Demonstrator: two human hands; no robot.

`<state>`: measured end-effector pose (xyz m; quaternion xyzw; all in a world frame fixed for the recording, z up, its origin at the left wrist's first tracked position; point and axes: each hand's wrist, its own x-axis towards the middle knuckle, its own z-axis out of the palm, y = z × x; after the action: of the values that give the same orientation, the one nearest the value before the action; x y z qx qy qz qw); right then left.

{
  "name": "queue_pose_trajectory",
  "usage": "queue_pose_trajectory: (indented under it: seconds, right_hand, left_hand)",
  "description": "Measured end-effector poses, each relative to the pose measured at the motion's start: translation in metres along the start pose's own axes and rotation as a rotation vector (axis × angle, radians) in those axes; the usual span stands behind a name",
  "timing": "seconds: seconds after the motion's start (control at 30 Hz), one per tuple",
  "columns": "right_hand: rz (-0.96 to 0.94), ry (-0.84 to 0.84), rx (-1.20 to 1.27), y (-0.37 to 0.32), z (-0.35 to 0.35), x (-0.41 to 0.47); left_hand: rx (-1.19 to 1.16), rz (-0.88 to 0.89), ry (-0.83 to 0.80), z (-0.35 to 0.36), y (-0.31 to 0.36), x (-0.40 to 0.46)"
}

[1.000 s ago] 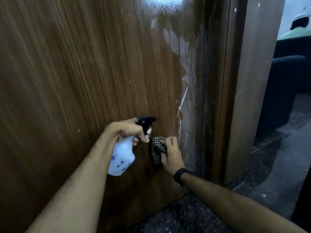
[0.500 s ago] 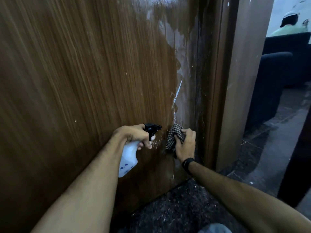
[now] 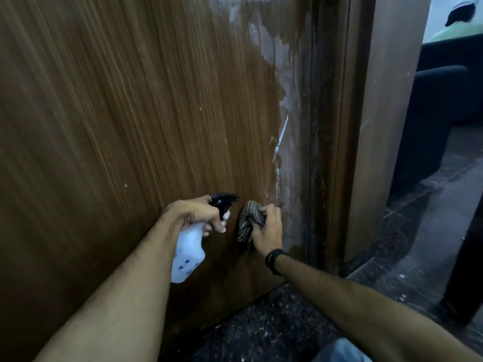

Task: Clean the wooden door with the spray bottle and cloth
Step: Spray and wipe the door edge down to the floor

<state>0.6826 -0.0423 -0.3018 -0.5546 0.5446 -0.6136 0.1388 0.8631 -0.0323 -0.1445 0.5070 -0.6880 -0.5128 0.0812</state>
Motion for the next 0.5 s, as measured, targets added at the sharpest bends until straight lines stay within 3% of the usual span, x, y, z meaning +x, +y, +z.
queue_pose_trajectory:
  seconds: [0.1, 0.2, 0.33, 0.5]
  right_hand:
    - [-0.004, 0.201, 0.044, -0.02, -0.005, 0.032]
    - [-0.134, 0.239, -0.001, -0.033, -0.012, 0.053]
    - [-0.127, 0.153, -0.066, -0.004, -0.013, 0.027]
    - [0.168, -0.083, -0.145, 0.046, -0.022, -0.003]
  left_hand:
    - [0.01, -0.003, -0.018, -0.002, -0.002, 0.0]
    - [0.017, -0.008, -0.036, -0.001, -0.004, 0.007]
    - [0.015, -0.001, -0.075, 0.005, -0.002, 0.021]
    - [0.014, -0.016, -0.073, 0.017, 0.001, 0.03]
